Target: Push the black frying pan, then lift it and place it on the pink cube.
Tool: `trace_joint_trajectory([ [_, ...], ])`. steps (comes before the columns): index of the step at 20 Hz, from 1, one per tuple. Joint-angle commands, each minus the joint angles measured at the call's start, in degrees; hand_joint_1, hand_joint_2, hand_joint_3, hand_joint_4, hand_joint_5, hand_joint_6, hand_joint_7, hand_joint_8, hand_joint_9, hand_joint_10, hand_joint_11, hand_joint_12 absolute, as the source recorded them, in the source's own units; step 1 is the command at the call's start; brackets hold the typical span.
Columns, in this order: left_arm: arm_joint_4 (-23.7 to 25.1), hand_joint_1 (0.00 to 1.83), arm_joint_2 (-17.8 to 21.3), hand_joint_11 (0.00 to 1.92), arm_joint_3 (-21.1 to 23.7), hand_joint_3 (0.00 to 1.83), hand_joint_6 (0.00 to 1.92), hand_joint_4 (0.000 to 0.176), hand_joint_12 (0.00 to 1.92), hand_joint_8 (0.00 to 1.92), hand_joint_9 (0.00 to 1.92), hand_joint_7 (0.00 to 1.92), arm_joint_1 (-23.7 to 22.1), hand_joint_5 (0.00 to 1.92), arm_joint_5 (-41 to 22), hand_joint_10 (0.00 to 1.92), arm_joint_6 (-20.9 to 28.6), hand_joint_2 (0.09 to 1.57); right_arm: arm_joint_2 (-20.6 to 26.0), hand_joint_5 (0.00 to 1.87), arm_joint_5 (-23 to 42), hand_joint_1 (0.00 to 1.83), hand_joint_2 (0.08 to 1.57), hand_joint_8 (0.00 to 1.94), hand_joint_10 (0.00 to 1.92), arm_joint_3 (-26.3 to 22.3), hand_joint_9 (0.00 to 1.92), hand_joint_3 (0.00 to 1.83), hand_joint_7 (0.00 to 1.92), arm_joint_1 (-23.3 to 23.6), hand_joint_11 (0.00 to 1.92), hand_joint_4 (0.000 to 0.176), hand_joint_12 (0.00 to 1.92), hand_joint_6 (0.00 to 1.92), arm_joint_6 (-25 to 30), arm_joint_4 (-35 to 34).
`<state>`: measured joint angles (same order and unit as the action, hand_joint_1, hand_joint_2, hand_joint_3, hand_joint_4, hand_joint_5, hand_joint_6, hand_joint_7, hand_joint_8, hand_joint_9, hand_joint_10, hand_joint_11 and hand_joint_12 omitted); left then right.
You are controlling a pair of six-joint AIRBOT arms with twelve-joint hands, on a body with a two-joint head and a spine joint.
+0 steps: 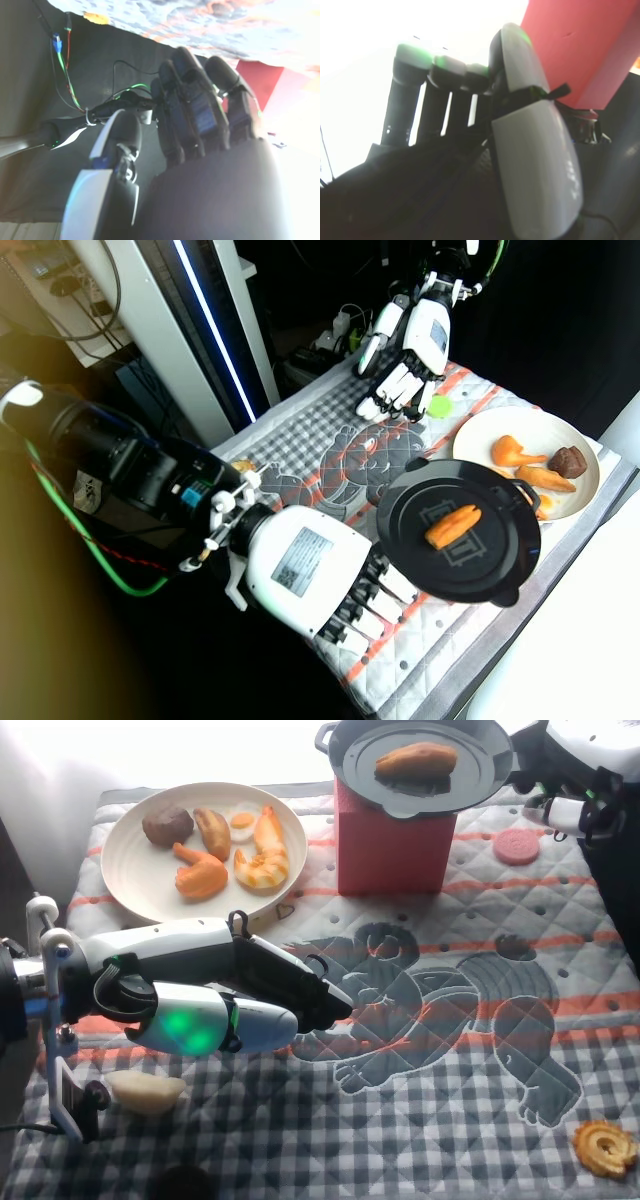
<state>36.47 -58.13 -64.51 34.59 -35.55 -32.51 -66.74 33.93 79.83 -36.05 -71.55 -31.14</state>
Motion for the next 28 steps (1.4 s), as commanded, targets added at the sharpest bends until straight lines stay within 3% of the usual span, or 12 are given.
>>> trace_joint_trajectory([
  [1,-2.39,0.57,0.01,0.03,-0.10,0.00,0.01,0.000,1.56,0.01,0.57,0.72,-0.17,0.67,-6.06,0.42,0.69,1.39,0.19,0.44,6.91,1.27,1.28,1.70,1.92,-0.19,0.75,0.09,0.60,0.31,0.76,0.012,1.92,1.92,0.09,1.54],
  [2,-2.43,0.58,0.00,0.03,-0.10,0.00,0.01,0.000,1.56,0.01,0.57,0.72,-0.16,0.67,-6.08,0.43,0.69,1.39,0.19,0.37,7.11,1.26,1.30,1.71,1.92,-0.36,0.65,0.08,0.58,0.31,0.66,0.033,1.92,1.92,0.08,1.60],
  [3,-2.48,0.61,-0.01,0.04,-0.10,0.00,0.01,0.000,1.57,0.01,0.58,0.74,-0.13,0.68,-6.10,0.44,0.69,1.37,0.19,0.38,7.22,1.06,1.39,1.70,1.92,-0.43,0.58,0.05,0.56,0.31,0.58,0.000,1.92,1.92,0.08,1.62],
  [7,-2.64,0.57,-0.03,0.01,-0.14,0.00,0.01,0.000,1.64,0.00,0.52,0.73,-0.05,0.67,-6.15,0.58,0.68,1.38,0.19,0.34,7.43,0.99,1.44,1.75,1.92,-0.54,0.44,0.01,0.54,0.31,0.49,0.000,1.92,1.90,0.00,2.56],
  [11,-3.06,0.58,0.02,0.02,-0.11,0.00,0.01,0.000,1.63,0.01,0.49,0.74,0.26,0.68,-6.28,0.68,0.68,1.37,0.37,0.30,7.42,0.98,1.46,1.76,1.89,-1.04,0.36,0.00,0.54,0.31,0.37,0.000,1.92,1.91,-0.36,2.52],
  [14,-3.26,0.59,0.02,0.03,-0.11,0.00,0.01,0.000,1.64,0.01,0.49,0.74,0.40,0.68,-6.25,0.67,0.63,1.37,0.38,0.00,7.41,1.19,1.40,1.79,1.78,-2.21,0.24,0.00,0.47,0.31,0.15,0.000,1.92,1.71,-2.20,2.03],
  [16,-3.40,0.62,0.13,0.03,-0.10,0.00,0.01,0.000,1.61,0.00,0.50,0.74,0.55,0.67,-6.22,0.63,0.62,1.35,0.38,0.00,7.41,0.96,1.28,1.37,1.46,-2.78,0.16,0.00,0.14,0.31,0.01,0.000,1.86,1.32,-3.61,1.69],
  [20,-3.84,0.66,0.28,0.02,-0.04,0.00,0.01,0.000,1.63,0.00,0.53,0.74,0.72,0.68,-6.48,0.58,0.60,1.32,1.31,0.05,7.41,0.84,1.23,0.42,1.10,-4.61,0.00,0.00,0.09,0.31,0.00,0.000,1.59,0.23,-6.86,1.23],
  [22,-4.06,0.67,0.28,0.03,-0.02,0.00,0.01,0.000,1.62,0.01,0.54,0.76,0.89,0.69,-6.51,0.57,0.54,1.32,1.85,0.03,7.39,0.81,1.20,0.12,0.79,-5.35,0.00,0.00,0.08,0.31,0.00,0.039,1.52,0.05,-9.03,0.21],
  [23,-4.17,0.63,0.29,0.00,-0.02,0.00,0.00,0.000,1.62,0.00,0.51,0.74,0.97,0.67,-6.52,0.56,0.53,1.33,2.06,0.01,7.39,0.79,1.19,0.04,0.38,-5.50,0.00,0.00,0.04,0.28,0.00,0.062,1.07,0.02,-9.11,0.20],
  [25,-4.30,0.67,0.33,0.00,0.01,0.00,0.01,0.000,1.60,0.01,0.51,0.73,1.02,0.67,-6.54,0.55,0.51,1.32,2.67,0.00,7.38,0.79,1.19,0.00,0.02,-5.87,0.00,0.00,0.00,0.20,0.00,0.054,0.10,0.00,-9.11,0.20],
  [28,-4.35,0.63,0.37,0.02,0.06,0.00,0.01,0.000,1.59,0.01,0.53,0.74,1.07,0.67,-6.56,0.53,0.50,1.34,3.68,0.00,7.53,0.83,1.18,0.00,0.00,-6.76,0.00,0.00,0.00,0.17,0.00,0.079,0.00,0.00,-9.12,0.20],
])
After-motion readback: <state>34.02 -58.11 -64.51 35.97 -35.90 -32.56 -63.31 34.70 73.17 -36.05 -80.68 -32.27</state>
